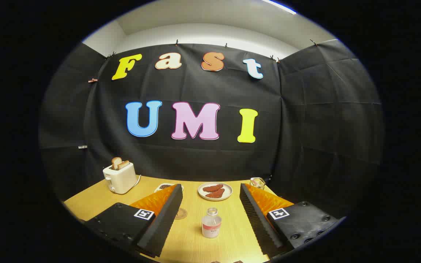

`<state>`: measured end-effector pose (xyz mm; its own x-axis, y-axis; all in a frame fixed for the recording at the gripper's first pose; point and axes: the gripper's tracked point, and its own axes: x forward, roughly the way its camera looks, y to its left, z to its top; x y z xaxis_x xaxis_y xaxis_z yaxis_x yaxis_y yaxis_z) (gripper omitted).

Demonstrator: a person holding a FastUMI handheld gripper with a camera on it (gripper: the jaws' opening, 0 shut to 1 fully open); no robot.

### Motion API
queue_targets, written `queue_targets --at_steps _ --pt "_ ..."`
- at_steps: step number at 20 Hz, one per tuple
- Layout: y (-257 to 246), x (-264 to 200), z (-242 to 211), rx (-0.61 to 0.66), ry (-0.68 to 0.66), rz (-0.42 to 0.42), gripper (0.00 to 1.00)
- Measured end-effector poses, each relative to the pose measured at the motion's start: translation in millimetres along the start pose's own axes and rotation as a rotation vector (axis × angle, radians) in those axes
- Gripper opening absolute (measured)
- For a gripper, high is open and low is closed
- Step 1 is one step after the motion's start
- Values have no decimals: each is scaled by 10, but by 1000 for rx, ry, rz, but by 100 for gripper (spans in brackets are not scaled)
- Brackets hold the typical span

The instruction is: Take the bottle from table, then pour the juice into the cup, finally place the bottle on the coaster

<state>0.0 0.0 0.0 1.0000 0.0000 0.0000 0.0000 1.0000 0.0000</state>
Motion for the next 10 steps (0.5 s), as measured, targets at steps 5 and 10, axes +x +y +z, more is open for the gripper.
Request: queue_targets --at_steps 5,10 --pt "38 -99 -30 -19 12 -4 97" --pt "-3 -30 -94 -6 23 -13 97"
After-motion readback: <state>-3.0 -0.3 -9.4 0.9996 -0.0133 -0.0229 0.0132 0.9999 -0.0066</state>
